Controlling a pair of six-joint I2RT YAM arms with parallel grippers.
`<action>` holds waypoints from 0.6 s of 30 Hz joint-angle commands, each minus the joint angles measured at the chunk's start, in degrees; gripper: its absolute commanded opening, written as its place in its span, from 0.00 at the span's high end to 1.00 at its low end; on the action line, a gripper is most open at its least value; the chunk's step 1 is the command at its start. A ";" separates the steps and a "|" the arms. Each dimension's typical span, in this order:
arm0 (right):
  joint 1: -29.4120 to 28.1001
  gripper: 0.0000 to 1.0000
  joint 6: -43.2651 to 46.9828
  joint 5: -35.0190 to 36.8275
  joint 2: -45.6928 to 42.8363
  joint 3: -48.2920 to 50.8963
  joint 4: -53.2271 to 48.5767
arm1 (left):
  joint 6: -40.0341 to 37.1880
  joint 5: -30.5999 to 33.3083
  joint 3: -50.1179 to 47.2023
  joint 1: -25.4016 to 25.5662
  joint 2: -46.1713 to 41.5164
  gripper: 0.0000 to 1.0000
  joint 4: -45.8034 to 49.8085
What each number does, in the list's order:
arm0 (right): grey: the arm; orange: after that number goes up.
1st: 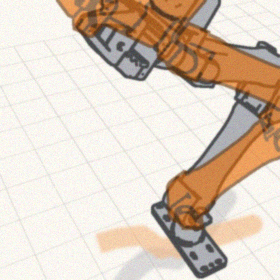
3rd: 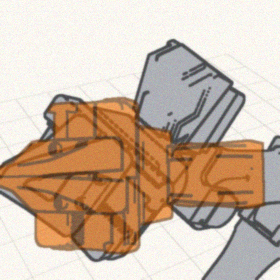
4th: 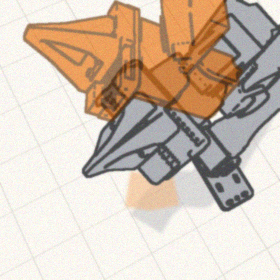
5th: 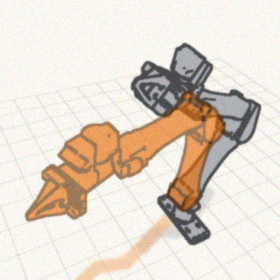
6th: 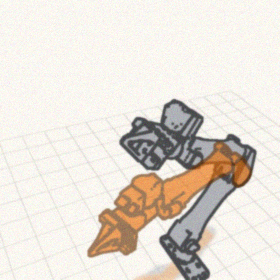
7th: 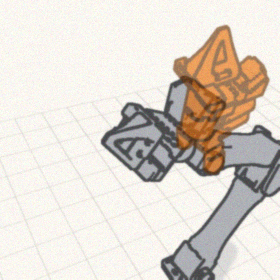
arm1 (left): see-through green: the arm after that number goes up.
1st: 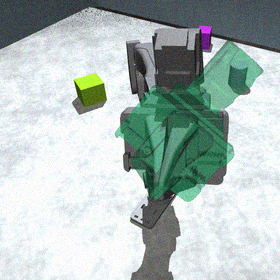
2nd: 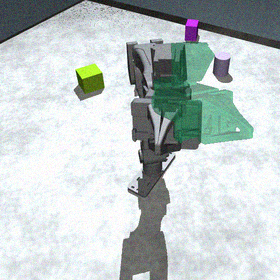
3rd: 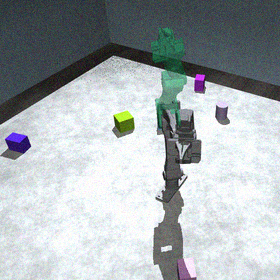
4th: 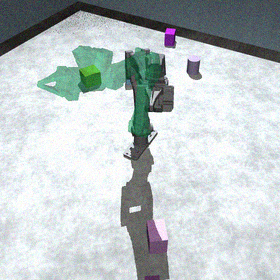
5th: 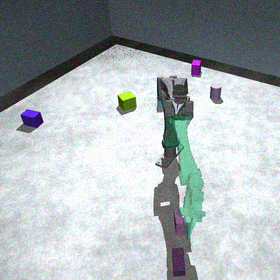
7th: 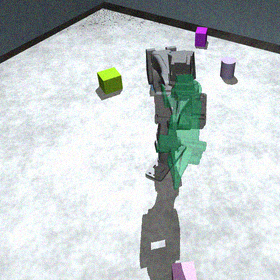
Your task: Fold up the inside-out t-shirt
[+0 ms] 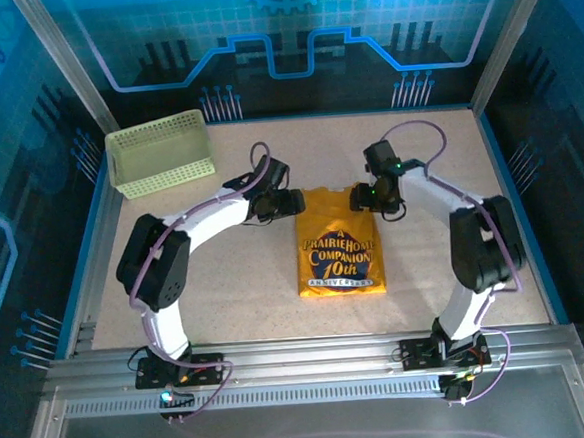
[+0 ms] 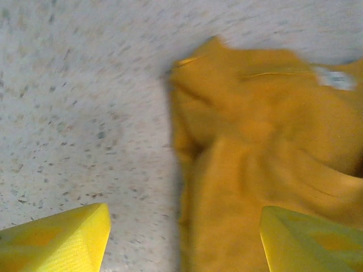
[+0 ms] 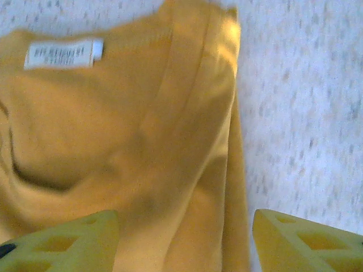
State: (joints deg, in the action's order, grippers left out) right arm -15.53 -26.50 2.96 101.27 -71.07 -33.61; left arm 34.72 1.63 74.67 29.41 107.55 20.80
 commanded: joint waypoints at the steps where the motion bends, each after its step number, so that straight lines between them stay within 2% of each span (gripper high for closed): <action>1: 1.98 0.37 5.58 -1.28 4.96 -5.11 -2.22 | 3.38 -5.06 -0.06 -1.57 2.88 0.31 -5.42; 6: 2.74 0.41 4.66 -2.84 6.95 -4.23 -3.84 | 3.82 -6.20 2.52 -1.59 6.95 0.37 -5.65; 11: 2.05 0.43 4.19 -6.14 1.28 3.32 -2.15 | 4.04 -5.25 4.17 -1.67 9.77 0.43 -5.32; 14: 1.74 0.43 2.51 -3.62 -0.36 6.58 -3.07 | 4.12 -4.54 5.28 -1.65 11.55 0.48 -5.06; 18: 1.91 0.53 0.07 0.63 -1.43 9.65 -3.44 | 4.13 -3.74 6.40 -1.83 12.84 0.53 -4.87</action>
State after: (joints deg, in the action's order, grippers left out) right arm -13.21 -24.60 0.67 101.80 -63.33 -35.68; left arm 37.87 -2.22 79.05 27.68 118.13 16.45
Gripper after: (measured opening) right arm 0.476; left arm 0.473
